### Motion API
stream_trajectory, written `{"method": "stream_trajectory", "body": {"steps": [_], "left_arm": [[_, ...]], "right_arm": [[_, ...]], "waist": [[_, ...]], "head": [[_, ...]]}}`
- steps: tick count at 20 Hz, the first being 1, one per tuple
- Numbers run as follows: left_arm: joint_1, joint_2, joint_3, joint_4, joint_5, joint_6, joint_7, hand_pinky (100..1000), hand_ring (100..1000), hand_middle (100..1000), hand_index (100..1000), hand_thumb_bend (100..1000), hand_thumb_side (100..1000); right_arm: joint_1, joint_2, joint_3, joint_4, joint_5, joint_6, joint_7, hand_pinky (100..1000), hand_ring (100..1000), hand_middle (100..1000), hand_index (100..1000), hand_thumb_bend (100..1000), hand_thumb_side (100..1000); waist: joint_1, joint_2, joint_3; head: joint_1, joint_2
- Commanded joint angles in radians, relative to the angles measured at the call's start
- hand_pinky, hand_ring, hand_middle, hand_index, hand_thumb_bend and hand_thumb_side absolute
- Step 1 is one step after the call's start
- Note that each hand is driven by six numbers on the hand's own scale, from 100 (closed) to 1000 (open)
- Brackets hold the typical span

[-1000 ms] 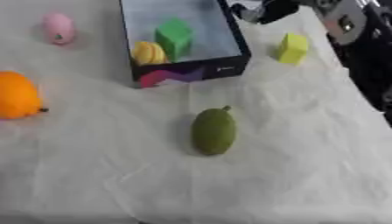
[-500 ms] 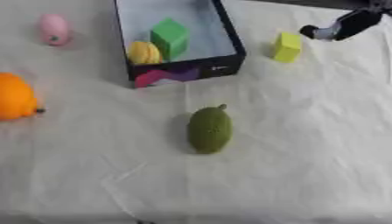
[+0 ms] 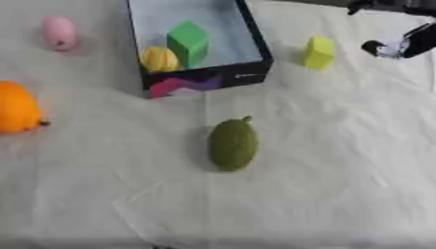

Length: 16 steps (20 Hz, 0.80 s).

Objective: Pick up objects on the table and place them in the box.

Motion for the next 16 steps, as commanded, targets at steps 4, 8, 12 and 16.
{"method": "stream_trajectory", "body": {"steps": [4, 8, 12, 16], "left_arm": [[-0.013, 0.015, 0.006, -0.017, -0.005, -0.003, 0.002, 959, 768, 653, 701, 174, 917], [-0.020, 0.014, 0.004, -0.020, -0.007, -0.002, 0.001, 960, 769, 654, 701, 174, 920], [-0.024, 0.011, 0.003, -0.021, -0.008, -0.001, -0.001, 961, 769, 655, 700, 173, 925], [-0.029, 0.010, 0.003, -0.023, -0.009, -0.001, -0.002, 962, 770, 655, 700, 172, 927]], "right_arm": [[-0.030, -0.044, -0.030, 0.044, -0.043, -0.022, 0.072, 914, 941, 852, 969, 171, 334], [-0.045, -0.044, -0.037, 0.067, -0.062, -0.012, 0.089, 917, 942, 850, 970, 165, 292], [-0.059, -0.041, -0.041, 0.087, -0.069, -0.004, 0.104, 919, 942, 848, 970, 161, 280], [-0.072, -0.027, -0.050, 0.121, -0.056, 0.008, 0.113, 921, 943, 848, 970, 146, 265]], "waist": [[0.016, -0.003, 0.009], [0.015, 0.012, 0.022], [0.015, 0.024, 0.034], [0.016, 0.035, 0.044]], "head": [[-0.020, -0.041], [-0.023, -0.057], [-0.024, -0.066], [-0.029, -0.078]]}}
